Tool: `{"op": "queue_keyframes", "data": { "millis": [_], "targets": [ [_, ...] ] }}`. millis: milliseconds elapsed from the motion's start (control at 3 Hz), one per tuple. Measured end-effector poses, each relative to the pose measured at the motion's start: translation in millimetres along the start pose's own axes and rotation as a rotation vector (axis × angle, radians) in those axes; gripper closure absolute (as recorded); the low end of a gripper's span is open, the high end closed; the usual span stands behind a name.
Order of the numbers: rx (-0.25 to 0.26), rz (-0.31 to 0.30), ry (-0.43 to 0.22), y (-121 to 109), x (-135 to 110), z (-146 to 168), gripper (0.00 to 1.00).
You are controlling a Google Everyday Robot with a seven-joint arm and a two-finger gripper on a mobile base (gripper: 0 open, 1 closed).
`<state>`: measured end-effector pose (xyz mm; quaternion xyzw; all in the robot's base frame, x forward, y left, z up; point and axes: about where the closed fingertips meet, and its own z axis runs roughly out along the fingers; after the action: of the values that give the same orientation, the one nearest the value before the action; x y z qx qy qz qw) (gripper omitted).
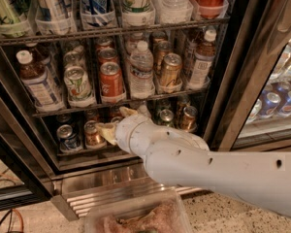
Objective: Pick coke can from middle shelf of fridge
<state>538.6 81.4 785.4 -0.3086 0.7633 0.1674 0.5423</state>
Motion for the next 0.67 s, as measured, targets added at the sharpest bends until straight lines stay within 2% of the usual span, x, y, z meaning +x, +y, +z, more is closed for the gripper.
{"op": "queue_keyframes", "data": {
  "millis": [667],
  "targets": [
    [0.118,-0.064,-0.065,-8,-20,-1,0.41]
  ]
}}
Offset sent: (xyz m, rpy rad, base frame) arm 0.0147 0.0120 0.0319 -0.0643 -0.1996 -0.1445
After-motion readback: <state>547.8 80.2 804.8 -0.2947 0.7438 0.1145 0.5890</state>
